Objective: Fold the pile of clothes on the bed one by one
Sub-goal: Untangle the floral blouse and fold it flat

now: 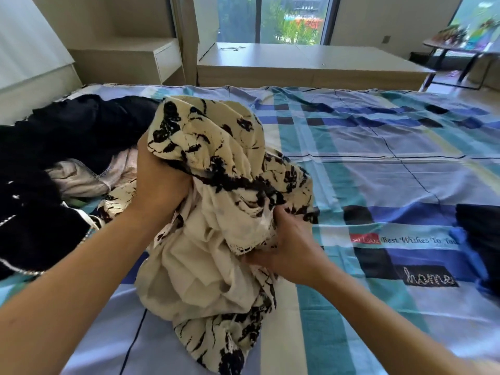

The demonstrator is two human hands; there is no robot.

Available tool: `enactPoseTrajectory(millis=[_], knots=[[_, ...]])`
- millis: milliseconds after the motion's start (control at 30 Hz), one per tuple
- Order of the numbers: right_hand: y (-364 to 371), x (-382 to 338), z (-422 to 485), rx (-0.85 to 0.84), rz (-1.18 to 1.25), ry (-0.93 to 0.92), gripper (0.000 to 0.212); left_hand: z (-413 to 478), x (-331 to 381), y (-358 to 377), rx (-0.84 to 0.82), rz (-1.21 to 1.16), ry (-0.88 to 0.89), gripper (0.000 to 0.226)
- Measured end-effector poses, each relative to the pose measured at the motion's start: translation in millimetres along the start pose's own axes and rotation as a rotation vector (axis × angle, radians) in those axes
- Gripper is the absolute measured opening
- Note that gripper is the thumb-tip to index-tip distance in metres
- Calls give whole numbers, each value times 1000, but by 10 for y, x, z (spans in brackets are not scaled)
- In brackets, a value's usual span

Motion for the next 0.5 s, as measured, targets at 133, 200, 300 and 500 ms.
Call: enactPoseTrajectory(millis=[133,200,300,500], knots=[[-429,182,139,278,269,76,38,88,-95,-119,0,155,13,19],[-811,425,132,501,452,202,38,113,-180,-195,-4,212,-69,22],[-1201,832,14,738,709,430,29,54,-284,-84,-124,224,-230,37],[-1212,1146,-154,662,893,596,34,-378,-537,302,-818,208,-587,111]])
Point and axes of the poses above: each hand's wrist, its own z-axis towards the middle knuckle, its own y-axis out of the palm, x = y × z, the point moved 9 cm from there along z, towards the middle knuckle, and after that the axes turned 10 degrees about -z, right-handed, at the moved point
